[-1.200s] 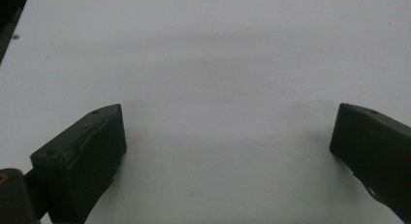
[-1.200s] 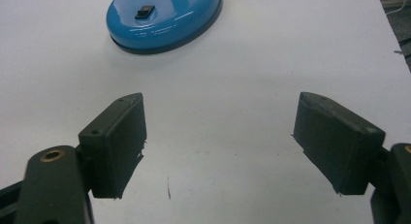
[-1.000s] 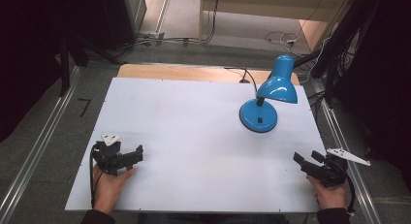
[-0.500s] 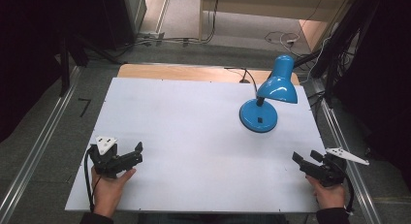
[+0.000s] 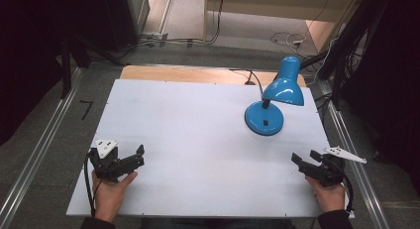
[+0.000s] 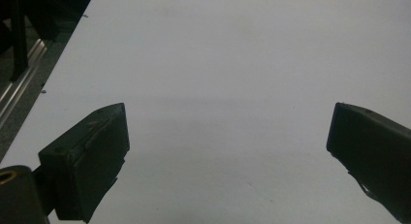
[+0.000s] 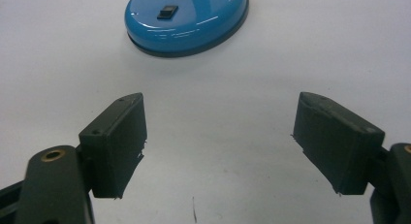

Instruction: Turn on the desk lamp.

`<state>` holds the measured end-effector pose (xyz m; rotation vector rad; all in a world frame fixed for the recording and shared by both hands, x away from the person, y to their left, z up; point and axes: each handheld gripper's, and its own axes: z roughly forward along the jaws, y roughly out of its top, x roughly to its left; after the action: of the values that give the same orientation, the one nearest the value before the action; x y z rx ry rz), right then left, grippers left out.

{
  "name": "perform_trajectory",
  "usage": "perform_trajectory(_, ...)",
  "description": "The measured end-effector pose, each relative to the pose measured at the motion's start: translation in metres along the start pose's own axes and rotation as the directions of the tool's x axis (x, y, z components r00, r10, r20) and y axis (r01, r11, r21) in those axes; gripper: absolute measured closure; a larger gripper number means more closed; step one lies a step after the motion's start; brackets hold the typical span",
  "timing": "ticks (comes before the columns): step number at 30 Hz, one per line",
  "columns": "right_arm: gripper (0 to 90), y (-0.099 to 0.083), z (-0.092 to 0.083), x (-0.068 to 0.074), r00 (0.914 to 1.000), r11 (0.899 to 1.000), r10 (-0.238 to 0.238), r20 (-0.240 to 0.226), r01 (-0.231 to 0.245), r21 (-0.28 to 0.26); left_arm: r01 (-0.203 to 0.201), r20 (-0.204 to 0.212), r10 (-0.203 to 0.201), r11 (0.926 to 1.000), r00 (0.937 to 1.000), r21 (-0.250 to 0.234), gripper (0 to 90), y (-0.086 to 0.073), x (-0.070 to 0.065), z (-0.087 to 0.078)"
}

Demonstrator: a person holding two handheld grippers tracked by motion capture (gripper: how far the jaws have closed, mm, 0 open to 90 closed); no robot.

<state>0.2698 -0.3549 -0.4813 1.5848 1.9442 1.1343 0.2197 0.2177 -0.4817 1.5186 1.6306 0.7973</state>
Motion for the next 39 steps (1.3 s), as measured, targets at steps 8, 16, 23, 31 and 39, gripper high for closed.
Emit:
perform_trajectory(8,17.9,0.004,0.005,0.002,1.0,1.0,-0.007,-0.003,0.007,-0.007,0.001,-0.012,-0.001,1.0,0.9999,-0.004,2.3,0.0,0.001,0.0)
perform_trajectory(16,17.9,0.009,0.009,0.007,0.9997,1.0,-0.026,-0.003,0.026,-0.007,-0.002,-0.019,0.002,1.0,0.9998,-0.001,2.4,0.0,0.0,0.001)
perform_trajectory(23,18.0,0.013,0.012,0.01,0.9994,0.999,-0.034,-0.009,0.034,-0.015,-0.002,-0.023,0.002,1.0,0.9997,-0.004,2.5,0.0,0.0,0.001)
perform_trajectory(31,18.0,0.018,0.017,0.017,0.9987,0.999,-0.047,-0.019,0.047,-0.014,-0.004,-0.024,0.004,1.0,0.9997,-0.004,2.5,0.0,0.001,0.001)
perform_trajectory(39,18.2,0.025,0.026,0.024,0.9976,0.998,-0.063,-0.028,0.063,-0.014,-0.005,-0.027,0.005,0.9999,0.9996,-0.009,3.5,0.0,0.001,0.0)
